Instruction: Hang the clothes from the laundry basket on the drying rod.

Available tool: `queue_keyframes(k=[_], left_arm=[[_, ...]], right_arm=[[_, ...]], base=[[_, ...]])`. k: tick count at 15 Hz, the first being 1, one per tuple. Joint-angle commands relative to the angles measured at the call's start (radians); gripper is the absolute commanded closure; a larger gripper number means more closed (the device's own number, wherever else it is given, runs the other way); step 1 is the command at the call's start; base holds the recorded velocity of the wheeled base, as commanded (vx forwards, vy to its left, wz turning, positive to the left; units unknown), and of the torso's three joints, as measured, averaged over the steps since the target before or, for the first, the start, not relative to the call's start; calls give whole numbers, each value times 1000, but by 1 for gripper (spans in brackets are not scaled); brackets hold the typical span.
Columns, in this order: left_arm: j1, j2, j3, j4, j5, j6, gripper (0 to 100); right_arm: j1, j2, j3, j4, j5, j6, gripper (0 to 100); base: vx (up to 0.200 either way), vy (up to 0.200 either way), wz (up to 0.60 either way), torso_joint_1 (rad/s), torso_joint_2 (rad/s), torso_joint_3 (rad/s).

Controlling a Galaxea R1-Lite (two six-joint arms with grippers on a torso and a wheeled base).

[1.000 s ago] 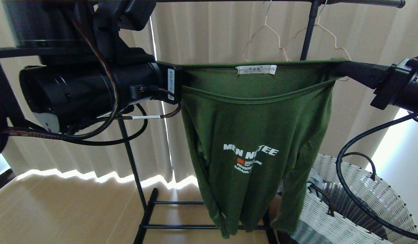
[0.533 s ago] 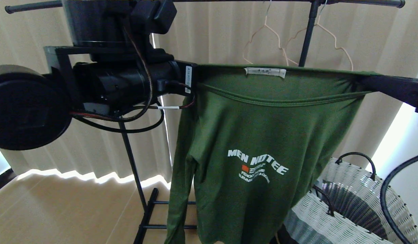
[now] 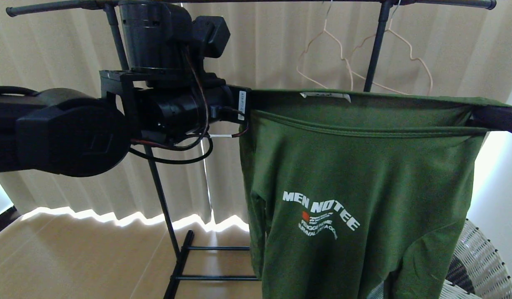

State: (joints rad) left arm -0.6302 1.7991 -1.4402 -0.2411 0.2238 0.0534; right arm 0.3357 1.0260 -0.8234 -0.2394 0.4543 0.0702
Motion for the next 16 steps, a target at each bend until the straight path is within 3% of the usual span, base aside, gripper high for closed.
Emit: queue_keyframes(k=[1, 3, 4, 6, 8, 10, 12, 16], left_arm=[[-2, -35, 24, 5, 0, 0, 100], [0, -96, 84, 8, -1, 2, 100], [0, -138, 118, 25, -6, 2, 100], [-2, -193, 159, 55, -9, 2, 100], [-9, -304, 259, 62, -40, 8, 100], [-29, -357, 287, 66, -69, 8, 100], [-71, -394, 302, 80, -73, 9, 100], [-120, -426, 302, 131, -72, 9, 100]], right_arm=[[-44, 25, 6, 0, -2, -35, 100], [-133, 94, 1, -14, -23, -130, 100], [-136, 125, -17, -18, -35, -132, 100], [-136, 175, -43, -51, -39, -132, 100], [-133, 301, -65, -239, -37, -119, 100], [-130, 381, -68, -387, -37, -76, 100], [-109, 444, -109, -442, -37, -36, 100], [-96, 459, -120, -440, -40, -36, 100]], base=[[0, 0, 0, 0, 0, 0], [0, 0, 0, 0, 0, 0], [0, 0, 0, 0, 0, 0], [0, 0, 0, 0, 0, 0], [0, 0, 0, 0, 0, 0], [0, 0, 0, 0, 0, 0], [0, 0, 0, 0, 0, 0], [0, 0, 0, 0, 0, 0]])
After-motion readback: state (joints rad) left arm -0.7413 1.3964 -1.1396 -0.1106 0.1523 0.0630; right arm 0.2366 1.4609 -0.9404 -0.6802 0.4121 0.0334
